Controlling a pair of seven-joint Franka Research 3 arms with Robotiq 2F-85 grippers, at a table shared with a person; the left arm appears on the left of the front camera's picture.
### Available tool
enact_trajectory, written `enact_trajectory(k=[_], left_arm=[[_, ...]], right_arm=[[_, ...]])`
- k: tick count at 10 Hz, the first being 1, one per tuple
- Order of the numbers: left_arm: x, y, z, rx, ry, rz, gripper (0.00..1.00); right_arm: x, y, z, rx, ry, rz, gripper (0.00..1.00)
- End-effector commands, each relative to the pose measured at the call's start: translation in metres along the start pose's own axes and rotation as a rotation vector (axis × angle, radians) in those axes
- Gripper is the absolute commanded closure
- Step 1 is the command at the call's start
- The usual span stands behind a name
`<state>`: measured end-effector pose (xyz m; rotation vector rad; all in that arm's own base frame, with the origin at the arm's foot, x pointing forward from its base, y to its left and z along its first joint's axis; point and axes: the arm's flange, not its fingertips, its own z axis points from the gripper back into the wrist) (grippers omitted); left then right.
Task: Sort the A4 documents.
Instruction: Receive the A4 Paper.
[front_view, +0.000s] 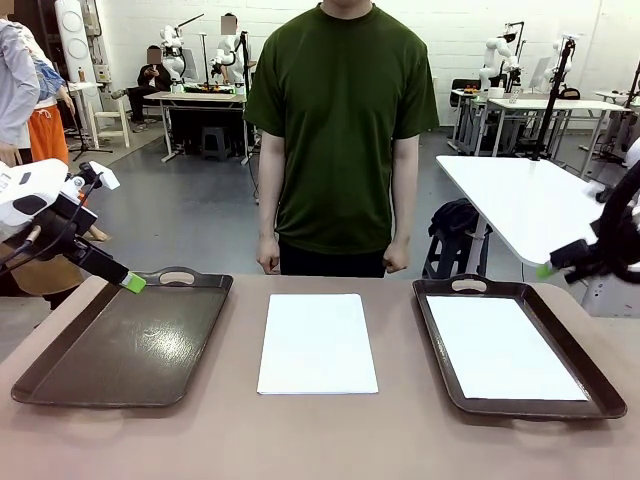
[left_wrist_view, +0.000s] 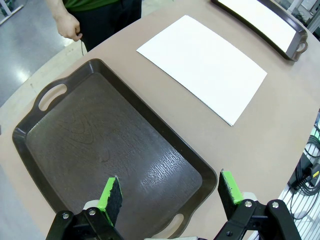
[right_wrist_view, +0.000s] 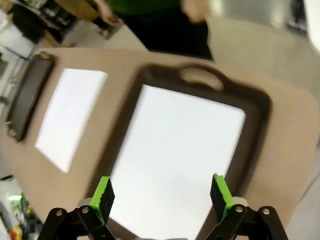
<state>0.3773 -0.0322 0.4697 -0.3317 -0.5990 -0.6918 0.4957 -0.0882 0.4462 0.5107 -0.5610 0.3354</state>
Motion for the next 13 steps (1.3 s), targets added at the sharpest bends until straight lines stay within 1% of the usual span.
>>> enact_trajectory(k=[1,2,4,5,6,7,10,13], left_arm=[[-0.003,0.003,-0.001,-0.005,-0.016,-0.012,0.0],[-0.003,0.003,-0.001,-0.005,-0.016,-0.012,0.0],[-0.003,0.003,-0.001,-0.005,-0.016,-0.012,0.0],[-0.003,0.003,-0.001,-0.005,-0.016,-0.012,0.0],[-0.003,0.003,-0.001,-0.005,-0.016,-0.012,0.0],[-0.003,0.003,-0.001,-0.005,-0.016,-0.012,0.0],[-0.003,0.003,-0.001,-0.005,-0.016,-0.012,0.0],[-0.003,0.003,-0.001,-0.005,-0.016,-0.012,0.0]], right_arm=[[-0.005,0.029,0.04,0.198,-0.107,0.193,0.0],[-0.004,0.045,0.053,0.248,-0.117,0.283,0.0],[-0.006,0.074,0.061,0.307,-0.109,0.412,0.0],[-0.01,0.092,0.063,0.327,-0.087,0.486,0.0],[-0.017,0.105,0.059,0.31,-0.043,0.559,0.0],[-0.023,0.114,0.049,0.297,0.003,0.596,0.0],[-0.034,0.122,0.027,0.33,0.096,0.586,0.0],[-0.026,0.109,0.011,0.322,0.121,0.524,0.0]])
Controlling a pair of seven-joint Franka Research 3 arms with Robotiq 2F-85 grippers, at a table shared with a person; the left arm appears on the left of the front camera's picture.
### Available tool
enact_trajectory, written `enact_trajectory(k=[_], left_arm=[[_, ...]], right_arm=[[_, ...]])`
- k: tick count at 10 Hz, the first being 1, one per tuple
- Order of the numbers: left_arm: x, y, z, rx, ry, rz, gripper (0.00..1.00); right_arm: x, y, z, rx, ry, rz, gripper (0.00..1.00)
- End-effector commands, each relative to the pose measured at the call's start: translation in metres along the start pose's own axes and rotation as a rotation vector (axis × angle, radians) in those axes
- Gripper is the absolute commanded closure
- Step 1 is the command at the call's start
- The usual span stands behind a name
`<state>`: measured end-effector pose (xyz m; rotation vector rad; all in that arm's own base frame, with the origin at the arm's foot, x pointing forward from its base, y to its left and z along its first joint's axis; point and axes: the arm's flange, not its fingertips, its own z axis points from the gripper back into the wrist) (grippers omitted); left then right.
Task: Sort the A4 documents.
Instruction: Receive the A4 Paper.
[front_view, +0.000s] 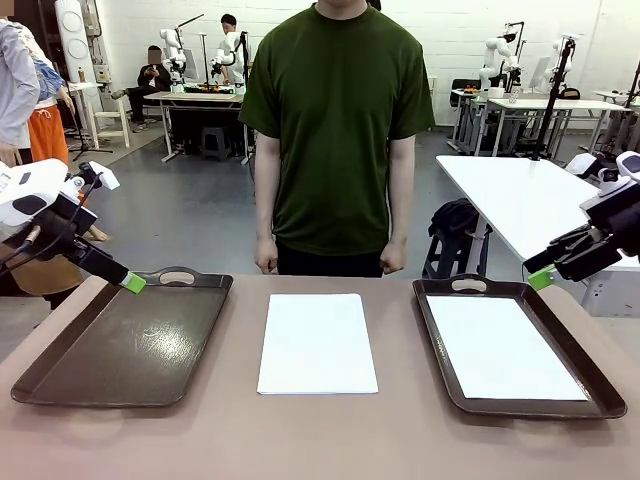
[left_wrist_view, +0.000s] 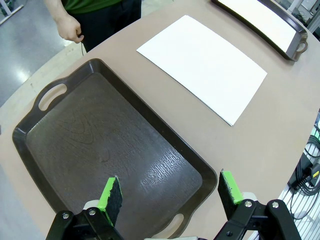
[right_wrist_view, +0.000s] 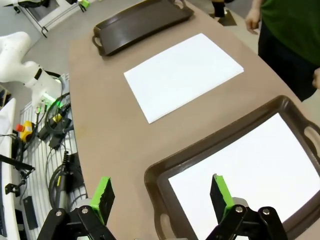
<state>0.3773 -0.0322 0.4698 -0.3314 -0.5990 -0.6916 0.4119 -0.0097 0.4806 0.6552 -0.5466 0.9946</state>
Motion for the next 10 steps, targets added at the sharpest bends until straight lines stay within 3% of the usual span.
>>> enact_trajectory(k=[1,6,10], left_arm=[[-0.0026,0.0029,-0.0014,-0.005,-0.016,-0.012,0.0],[-0.0026,0.0029,-0.0014,-0.005,-0.016,-0.012,0.0],[-0.0026,0.0029,-0.0014,-0.005,-0.016,-0.012,0.0]], right_arm=[[0.0041,-0.0158,-0.0082,-0.002,0.031,-0.053,0.0],[0.0032,-0.0219,-0.0047,0.008,0.015,-0.095,0.0],[-0.0022,-0.0203,-0.0127,0.012,0.02,-0.049,0.0]])
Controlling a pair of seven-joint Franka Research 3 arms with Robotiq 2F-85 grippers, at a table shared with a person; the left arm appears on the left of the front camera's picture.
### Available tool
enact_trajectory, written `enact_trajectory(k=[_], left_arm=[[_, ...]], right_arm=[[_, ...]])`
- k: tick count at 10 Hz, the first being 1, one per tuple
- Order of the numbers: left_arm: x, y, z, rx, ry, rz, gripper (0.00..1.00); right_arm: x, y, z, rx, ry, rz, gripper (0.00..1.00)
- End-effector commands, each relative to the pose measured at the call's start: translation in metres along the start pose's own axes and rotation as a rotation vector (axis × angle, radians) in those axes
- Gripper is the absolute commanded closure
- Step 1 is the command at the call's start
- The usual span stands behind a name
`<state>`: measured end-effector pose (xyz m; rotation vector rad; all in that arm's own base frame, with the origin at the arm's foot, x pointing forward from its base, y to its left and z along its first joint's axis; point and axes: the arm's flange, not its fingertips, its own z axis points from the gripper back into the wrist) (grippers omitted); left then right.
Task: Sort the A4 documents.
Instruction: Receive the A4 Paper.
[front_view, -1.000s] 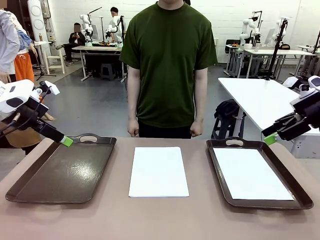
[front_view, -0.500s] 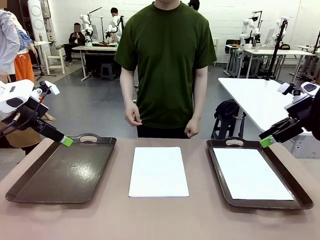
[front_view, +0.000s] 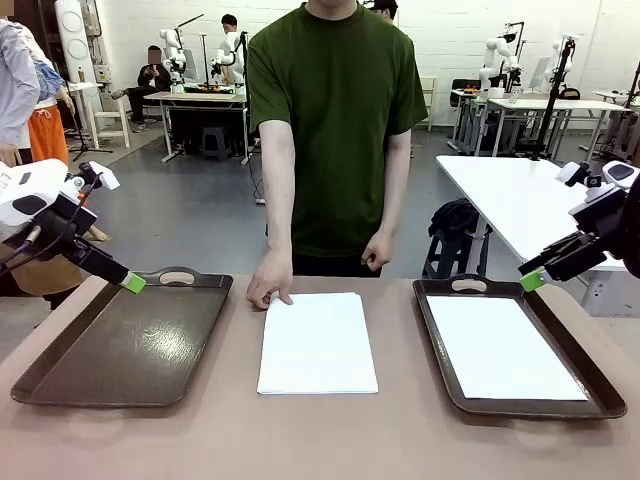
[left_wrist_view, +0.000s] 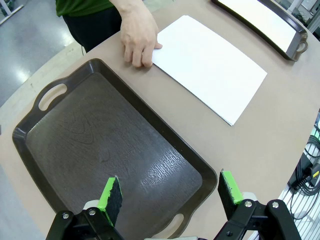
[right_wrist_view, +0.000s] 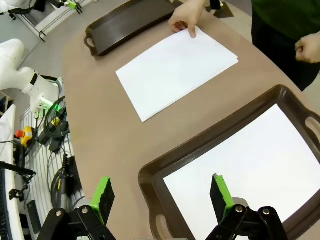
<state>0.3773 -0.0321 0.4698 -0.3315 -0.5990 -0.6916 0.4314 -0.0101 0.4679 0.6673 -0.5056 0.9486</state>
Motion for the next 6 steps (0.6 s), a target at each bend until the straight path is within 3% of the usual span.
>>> enact_trajectory(k=[1,6], left_arm=[[-0.0026,0.0029,-0.0014,-0.005,-0.016,-0.012,0.0],[-0.0026,0.0029,-0.0014,-0.005,-0.016,-0.012,0.0]], right_arm=[[-0.0019,0.0001,-0.0019,0.002,0.003,0.008,0.0],[-0.0019,0.0001,-0.0019,0.002,0.003,0.008,0.0]])
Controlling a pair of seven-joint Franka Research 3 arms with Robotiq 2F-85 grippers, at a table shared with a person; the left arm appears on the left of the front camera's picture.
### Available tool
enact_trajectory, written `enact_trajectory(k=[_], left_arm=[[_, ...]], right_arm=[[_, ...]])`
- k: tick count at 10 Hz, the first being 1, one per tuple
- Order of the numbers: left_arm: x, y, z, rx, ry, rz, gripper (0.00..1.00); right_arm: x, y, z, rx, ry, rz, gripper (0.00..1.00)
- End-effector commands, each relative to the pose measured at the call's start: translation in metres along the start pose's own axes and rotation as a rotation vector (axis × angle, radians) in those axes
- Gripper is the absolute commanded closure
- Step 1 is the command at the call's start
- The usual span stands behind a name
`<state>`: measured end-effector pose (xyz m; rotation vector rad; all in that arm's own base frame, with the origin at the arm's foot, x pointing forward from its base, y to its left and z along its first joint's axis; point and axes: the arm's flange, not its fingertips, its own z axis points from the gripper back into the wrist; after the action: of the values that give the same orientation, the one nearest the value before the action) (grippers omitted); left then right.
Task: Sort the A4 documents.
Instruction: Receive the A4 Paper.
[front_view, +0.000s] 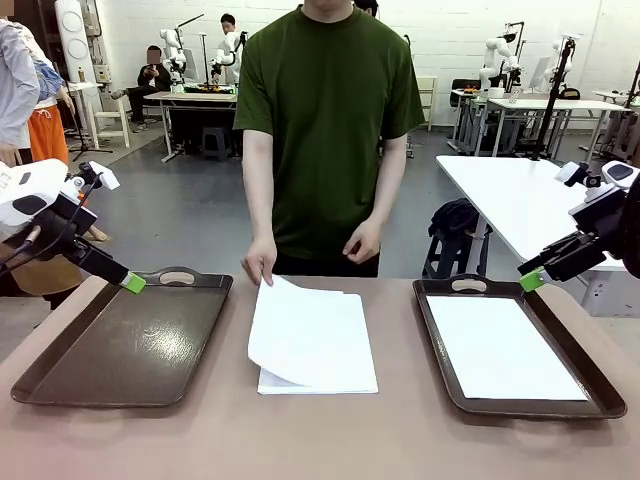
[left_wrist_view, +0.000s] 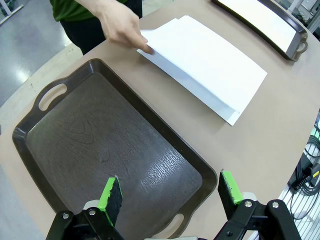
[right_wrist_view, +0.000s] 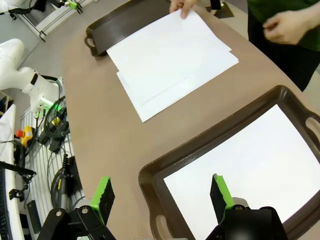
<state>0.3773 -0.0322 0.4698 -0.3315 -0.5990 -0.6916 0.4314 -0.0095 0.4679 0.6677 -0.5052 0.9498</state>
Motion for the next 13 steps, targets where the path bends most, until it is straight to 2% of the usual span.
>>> enact_trajectory(k=[1,13], left_arm=[[-0.0026,0.0029,-0.0014,-0.005,-0.016,-0.012,0.0],[-0.0026,0.0029,-0.0014,-0.005,-0.016,-0.012,0.0]], right_arm=[[-0.0022,-0.0001,-0.0015,0.001,0.002,0.007,0.0],[-0.0022,-0.0001,-0.0015,0.001,0.002,0.007,0.0]])
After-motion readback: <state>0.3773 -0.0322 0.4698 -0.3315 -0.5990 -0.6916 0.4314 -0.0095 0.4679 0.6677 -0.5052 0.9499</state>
